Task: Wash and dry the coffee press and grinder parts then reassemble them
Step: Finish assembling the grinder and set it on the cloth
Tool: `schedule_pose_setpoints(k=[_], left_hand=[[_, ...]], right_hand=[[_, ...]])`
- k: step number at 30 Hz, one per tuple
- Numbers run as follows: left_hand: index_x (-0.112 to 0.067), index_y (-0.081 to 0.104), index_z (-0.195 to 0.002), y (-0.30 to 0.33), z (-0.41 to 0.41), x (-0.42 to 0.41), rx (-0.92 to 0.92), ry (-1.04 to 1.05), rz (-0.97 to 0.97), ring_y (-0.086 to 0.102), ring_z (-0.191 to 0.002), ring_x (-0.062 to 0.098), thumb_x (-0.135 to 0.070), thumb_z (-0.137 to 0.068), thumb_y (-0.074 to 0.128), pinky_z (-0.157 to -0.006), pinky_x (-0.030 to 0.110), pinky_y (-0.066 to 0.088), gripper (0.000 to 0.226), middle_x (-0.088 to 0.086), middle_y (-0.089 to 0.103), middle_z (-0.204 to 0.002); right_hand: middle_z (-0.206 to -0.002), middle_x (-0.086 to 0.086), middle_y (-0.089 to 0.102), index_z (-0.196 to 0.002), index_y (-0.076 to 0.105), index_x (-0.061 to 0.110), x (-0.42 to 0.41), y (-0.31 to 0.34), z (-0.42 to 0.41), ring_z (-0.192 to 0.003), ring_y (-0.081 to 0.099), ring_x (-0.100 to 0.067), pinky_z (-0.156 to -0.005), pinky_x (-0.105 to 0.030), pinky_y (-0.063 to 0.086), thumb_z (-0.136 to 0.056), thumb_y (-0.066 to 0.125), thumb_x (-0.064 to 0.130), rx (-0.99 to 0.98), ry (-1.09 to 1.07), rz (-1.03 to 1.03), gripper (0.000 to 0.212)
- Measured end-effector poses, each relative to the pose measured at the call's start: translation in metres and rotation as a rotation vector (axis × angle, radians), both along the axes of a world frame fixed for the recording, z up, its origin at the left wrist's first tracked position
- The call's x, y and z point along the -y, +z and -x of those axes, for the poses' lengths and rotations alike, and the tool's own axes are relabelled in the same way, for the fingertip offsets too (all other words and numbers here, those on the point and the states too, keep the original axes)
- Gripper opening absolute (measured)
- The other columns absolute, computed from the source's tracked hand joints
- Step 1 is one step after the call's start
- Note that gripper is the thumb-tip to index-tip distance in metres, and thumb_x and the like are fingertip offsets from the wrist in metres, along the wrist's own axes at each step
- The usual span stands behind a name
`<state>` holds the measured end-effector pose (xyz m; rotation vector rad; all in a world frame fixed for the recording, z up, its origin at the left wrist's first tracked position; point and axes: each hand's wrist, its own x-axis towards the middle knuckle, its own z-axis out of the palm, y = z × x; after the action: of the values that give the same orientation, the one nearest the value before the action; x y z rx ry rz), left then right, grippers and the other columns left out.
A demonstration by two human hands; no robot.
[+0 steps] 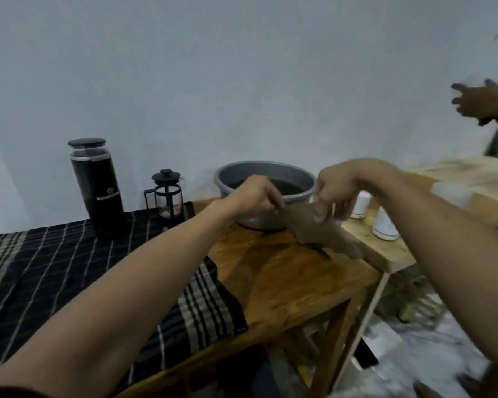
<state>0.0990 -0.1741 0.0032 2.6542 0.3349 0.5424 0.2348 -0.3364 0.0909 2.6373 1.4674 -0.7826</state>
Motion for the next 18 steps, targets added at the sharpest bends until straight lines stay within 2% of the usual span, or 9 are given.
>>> schedule_pose_setpoints(k=[2,4,7,11,14,16,18], left_hand=[[-0.026,0.083,-0.089,-0.038,0.006,-0.002,-0.206,-0.038,-0.007,0.068,-0.089,-0.002,-0.01,-0.086,0.077,-0.094,0.032,0.059,0.017,-0.02,0.073,-0.091],[-0.024,0.083,-0.091,-0.068,0.013,0.001,-0.327,-0.051,-0.013,0.069,-0.093,0.0,-0.008,-0.086,0.077,-0.094,0.033,0.059,0.018,-0.015,0.076,-0.099],[-0.017,0.083,-0.094,-0.086,0.022,-0.005,-0.319,-0.04,0.066,0.07,-0.099,0.002,0.0,-0.086,0.074,-0.099,0.031,0.057,0.021,-0.008,0.078,-0.101],[-0.015,0.082,-0.099,-0.082,0.031,-0.014,-0.383,-0.064,0.061,0.068,-0.107,0.003,-0.001,-0.087,0.074,-0.104,0.031,0.053,0.02,-0.006,0.078,-0.11],[-0.02,0.08,-0.108,-0.077,0.036,-0.012,-0.443,-0.066,0.095,0.063,-0.111,0.0,-0.005,-0.087,0.066,-0.108,0.031,0.05,0.029,-0.008,0.073,-0.123],[-0.033,0.073,-0.123,-0.077,0.038,-0.008,-0.43,-0.087,0.089,0.059,-0.12,0.002,-0.024,-0.087,0.061,-0.109,0.031,0.048,0.039,-0.013,0.067,-0.133],[-0.044,0.062,-0.136,-0.082,0.038,-0.004,-0.495,-0.135,0.036,0.051,-0.132,0.007,-0.05,-0.088,0.057,-0.113,0.035,0.042,0.048,-0.016,0.056,-0.147]], right_hand=[[-0.082,-0.011,0.08,-0.098,0.076,0.005,-0.006,-0.047,0.019,-0.073,0.077,-0.02,-0.07,-0.031,0.062,-0.086,0.082,0.019,-0.07,0.021,0.136,0.02],[-0.08,-0.009,0.079,-0.098,0.074,0.006,-0.016,-0.093,0.04,-0.074,0.076,-0.018,-0.074,-0.031,0.063,-0.09,0.078,0.021,-0.168,0.018,0.275,0.017],[-0.084,-0.007,0.076,-0.098,0.071,0.008,-0.028,-0.129,0.059,-0.082,0.074,-0.018,-0.075,-0.032,0.063,-0.095,0.074,0.022,-0.312,0.026,0.341,0.015],[-0.091,-0.007,0.079,-0.112,0.074,0.006,-0.025,-0.106,0.048,-0.087,0.076,-0.02,-0.087,-0.037,0.062,-0.094,0.073,0.038,-0.358,-0.002,0.338,0.036],[-0.104,-0.008,0.077,-0.119,0.073,0.008,-0.022,-0.089,0.024,-0.096,0.075,-0.021,-0.088,-0.037,0.062,-0.097,0.069,0.033,-0.237,-0.09,0.133,0.034],[-0.127,-0.008,0.068,-0.128,0.067,0.016,-0.021,-0.09,0.013,-0.111,0.067,-0.025,-0.092,-0.042,0.061,-0.098,0.067,0.032,-0.04,-0.075,0.056,0.034],[-0.15,-0.007,0.05,-0.146,0.052,0.024,-0.016,-0.101,0.017,-0.131,0.052,-0.029,-0.107,-0.047,0.05,-0.101,0.058,0.038,0.073,-0.038,0.159,0.048]])
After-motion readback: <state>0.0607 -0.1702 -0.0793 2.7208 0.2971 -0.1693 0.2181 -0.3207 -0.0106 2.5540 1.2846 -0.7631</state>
